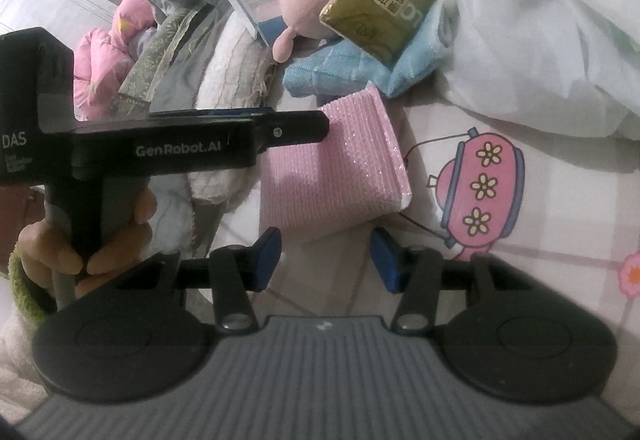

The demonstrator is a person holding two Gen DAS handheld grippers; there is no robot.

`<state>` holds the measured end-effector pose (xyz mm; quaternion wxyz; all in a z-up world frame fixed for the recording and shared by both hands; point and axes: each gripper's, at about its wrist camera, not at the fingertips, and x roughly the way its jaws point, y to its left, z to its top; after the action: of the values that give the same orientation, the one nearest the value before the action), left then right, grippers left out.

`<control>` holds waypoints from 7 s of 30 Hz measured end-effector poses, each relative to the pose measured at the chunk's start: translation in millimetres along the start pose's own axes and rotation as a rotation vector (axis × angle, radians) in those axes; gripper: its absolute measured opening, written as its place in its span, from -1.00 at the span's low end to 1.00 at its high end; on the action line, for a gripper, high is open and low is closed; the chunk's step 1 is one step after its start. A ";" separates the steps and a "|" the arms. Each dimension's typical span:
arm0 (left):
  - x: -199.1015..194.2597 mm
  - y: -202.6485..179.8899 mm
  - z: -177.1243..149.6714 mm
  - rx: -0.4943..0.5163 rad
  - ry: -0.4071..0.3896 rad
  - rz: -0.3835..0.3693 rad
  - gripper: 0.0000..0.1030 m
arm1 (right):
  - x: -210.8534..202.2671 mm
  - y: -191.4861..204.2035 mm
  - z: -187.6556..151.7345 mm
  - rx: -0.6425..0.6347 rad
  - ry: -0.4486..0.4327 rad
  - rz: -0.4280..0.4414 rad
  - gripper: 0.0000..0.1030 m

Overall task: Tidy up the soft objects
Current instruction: 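Move the right gripper toward the pink bubble-wrap pouch, then close the right gripper on the pink bubble-wrap pouch edge, then lift the pouch with the right gripper and carry it into the cardboard box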

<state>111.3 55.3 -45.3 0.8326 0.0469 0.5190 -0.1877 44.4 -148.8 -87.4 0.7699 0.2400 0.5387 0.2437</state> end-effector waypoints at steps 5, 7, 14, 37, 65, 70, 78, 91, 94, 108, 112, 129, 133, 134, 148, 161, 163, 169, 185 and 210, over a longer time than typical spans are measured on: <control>-0.6 -0.4 -2.0 -0.007 0.002 -0.003 0.28 | -2.0 -0.3 0.1 -0.003 -0.008 -0.007 -0.06; -1.2 -0.7 -3.3 -0.010 0.003 -0.004 0.28 | -3.5 -1.2 -0.1 -0.003 -0.015 -0.013 -0.06; -5.6 2.1 -10.3 -0.059 0.017 -0.034 0.28 | -10.0 -4.5 -1.6 -0.010 -0.043 -0.042 -0.06; -26.7 -12.0 -63.1 -0.140 -0.018 -0.157 0.29 | -23.2 -9.9 -0.3 -0.035 -0.113 -0.119 -0.08; -32.7 -28.6 -74.5 -0.044 -0.100 -0.038 0.33 | -51.3 40.1 -30.0 -0.391 -0.294 -0.529 0.07; -32.6 -30.8 -75.4 -0.027 -0.105 -0.009 0.37 | -54.6 31.9 -30.8 -0.318 -0.317 -0.507 0.07; -34.0 -32.8 -75.9 -0.012 -0.110 -0.020 0.42 | -55.0 24.6 -18.4 -0.255 -0.293 -0.427 0.07; -32.4 -35.7 -77.2 0.036 -0.108 -0.065 0.47 | -41.9 19.0 2.5 -0.192 -0.183 -0.347 0.07; -30.5 -38.2 -76.2 0.055 -0.108 -0.065 0.48 | -37.6 15.0 5.5 -0.159 -0.142 -0.312 0.07; -11.7 -44.0 -69.1 0.071 -0.076 -0.077 0.48 | -19.3 4.1 10.8 -0.060 -0.066 -0.227 0.06; -9.7 -45.7 -67.2 0.078 -0.073 -0.077 0.48 | -16.8 5.1 11.2 -0.064 -0.057 -0.213 0.03; -9.3 -47.2 -65.4 0.081 -0.082 -0.075 0.45 | -10.0 2.0 14.8 -0.050 -0.047 -0.159 -0.08; -12.6 -49.9 -65.9 0.091 -0.093 -0.060 0.41 | -11.3 3.0 13.8 -0.054 -0.050 -0.160 -0.10; -14.1 -50.4 -66.3 0.093 -0.098 -0.055 0.39 | -11.7 3.9 13.4 -0.056 -0.051 -0.160 -0.10; -43.8 -48.3 -71.8 0.088 -0.170 -0.014 0.28 | -21.2 27.1 9.9 -0.129 -0.074 -0.140 -0.14; -101.0 -74.7 -32.7 0.150 -0.319 0.022 0.28 | -88.2 63.4 32.5 -0.225 -0.232 -0.119 -0.14; -106.5 -86.4 -16.2 0.176 -0.340 0.018 0.28 | -105.1 63.6 41.2 -0.226 -0.268 -0.124 -0.14; -108.6 -137.7 40.9 0.286 -0.379 -0.010 0.28 | -167.2 41.8 71.2 -0.191 -0.382 -0.162 -0.13; 0.0 -297.7 220.6 0.455 -0.168 -0.173 0.33 | -295.8 -138.5 186.8 0.074 -0.430 -0.281 -0.11; 156.8 -322.7 305.0 0.439 0.084 -0.049 0.49 | -196.1 -355.2 290.8 0.403 -0.283 -0.192 -0.10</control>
<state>314.3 -367.8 -6.7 0.7751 0.2220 0.5011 -0.3143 302.1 -576.4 -83.7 0.7939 0.3682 0.4835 0.0213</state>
